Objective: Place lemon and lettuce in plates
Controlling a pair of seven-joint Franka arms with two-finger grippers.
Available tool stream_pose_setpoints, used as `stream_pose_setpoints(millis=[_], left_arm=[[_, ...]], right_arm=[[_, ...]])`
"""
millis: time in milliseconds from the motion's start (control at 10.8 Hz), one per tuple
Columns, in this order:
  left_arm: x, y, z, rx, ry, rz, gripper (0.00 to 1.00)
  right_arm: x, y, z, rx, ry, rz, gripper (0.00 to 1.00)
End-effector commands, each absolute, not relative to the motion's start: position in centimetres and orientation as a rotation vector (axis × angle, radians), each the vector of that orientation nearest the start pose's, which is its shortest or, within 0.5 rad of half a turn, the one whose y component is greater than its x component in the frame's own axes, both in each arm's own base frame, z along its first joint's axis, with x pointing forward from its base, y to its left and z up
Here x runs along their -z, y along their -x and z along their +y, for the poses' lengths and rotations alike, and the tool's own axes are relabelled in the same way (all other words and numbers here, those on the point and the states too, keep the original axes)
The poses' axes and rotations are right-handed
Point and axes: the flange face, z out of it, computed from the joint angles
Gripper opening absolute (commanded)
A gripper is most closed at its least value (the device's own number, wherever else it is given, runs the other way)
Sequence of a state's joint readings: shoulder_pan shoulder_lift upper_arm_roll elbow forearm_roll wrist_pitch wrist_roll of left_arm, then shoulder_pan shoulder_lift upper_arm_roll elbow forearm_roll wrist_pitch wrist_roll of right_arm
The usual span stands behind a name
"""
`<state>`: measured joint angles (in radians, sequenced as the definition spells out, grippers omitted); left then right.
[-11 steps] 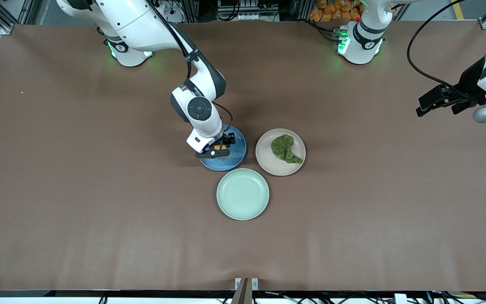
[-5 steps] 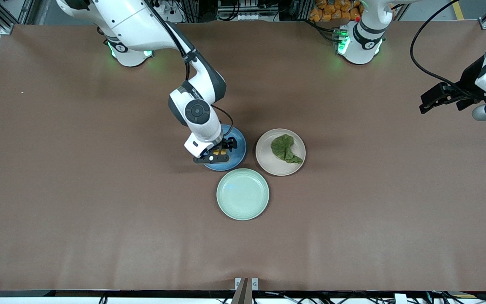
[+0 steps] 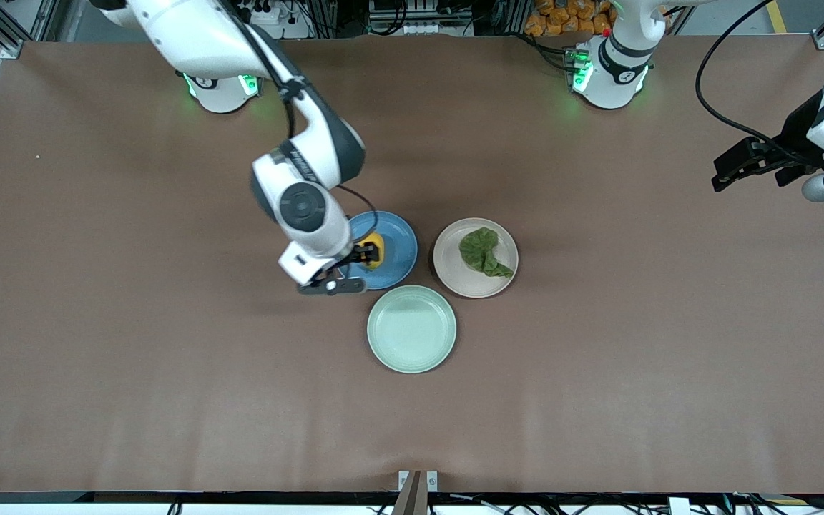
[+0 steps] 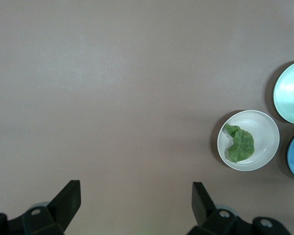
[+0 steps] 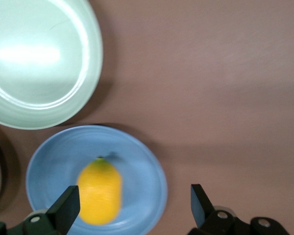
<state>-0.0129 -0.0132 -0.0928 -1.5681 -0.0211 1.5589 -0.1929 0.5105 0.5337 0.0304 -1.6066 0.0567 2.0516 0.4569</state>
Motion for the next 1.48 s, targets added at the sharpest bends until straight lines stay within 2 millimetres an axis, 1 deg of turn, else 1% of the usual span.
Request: stream_pose_setpoints(millis=[0,185,277,370,462,647,739,832,924,1109,1202,1294,1387], left_arm=[[-63.7,-54.4,-5.9,-0.002,3.137,-0.104,1.00],[-63.6,-54.4,-6.1,-0.004,3.137,-0.096,1.00],[-63.6,-54.4,-5.9,-0.004,3.135,-0.101,1.00],[-63.7,-54.4,-5.9,-0.002,3.135,-0.104,1.00],[-63.7,-54.3,-6.1,-0.001,3.134,-0.099,1.00],[-63.6,-54.4,-6.2,-0.002,3.126,-0.094,1.00],[-63.6,-54.4,-6.2,0.001,3.116,-0.092,1.00],[-63.6,-54.4,-6.3,0.003,3.095,-0.083,1.00],[-63.6,-54.3,-6.9,0.007,3.081,-0.062,1.00],[-63.6,-54.4,-6.7,0.008,3.086,-0.062,1.00],[-63.6,-54.4,-6.8,0.008,3.088,-0.064,1.00],[-63.9,-54.5,-6.9,0.018,3.086,-0.062,1.00],[-64.0,-54.5,-6.8,0.023,3.086,-0.065,1.00]], right_arm=[[-35.2,-59.5,29.4,-0.198,3.110,-0.179,1.00],[-37.9,-60.7,24.3,-0.213,3.100,-0.270,1.00],[-39.0,-61.1,21.8,-0.220,3.091,-0.325,1.00],[-40.0,-61.5,19.2,-0.230,3.080,-0.374,1.00],[-40.5,-61.5,16.7,-0.270,3.072,-0.388,1.00],[-42.5,-61.6,12.2,-0.271,3.091,-0.315,1.00],[-43.5,-61.5,10.3,-0.267,3.100,-0.272,1.00],[-44.0,-61.2,8.3,-0.282,3.105,-0.221,1.00],[-44.8,-60.9,7.0,-0.272,3.103,-0.206,1.00],[-46.8,-59.6,4.2,-0.225,3.103,-0.147,1.00],[-48.4,-58.7,2.8,-0.189,3.101,-0.111,1.00],[-49.6,-57.7,1.7,-0.168,3.099,-0.086,1.00],[-50.5,-56.3,0.6,-0.155,3.091,-0.059,1.00]])
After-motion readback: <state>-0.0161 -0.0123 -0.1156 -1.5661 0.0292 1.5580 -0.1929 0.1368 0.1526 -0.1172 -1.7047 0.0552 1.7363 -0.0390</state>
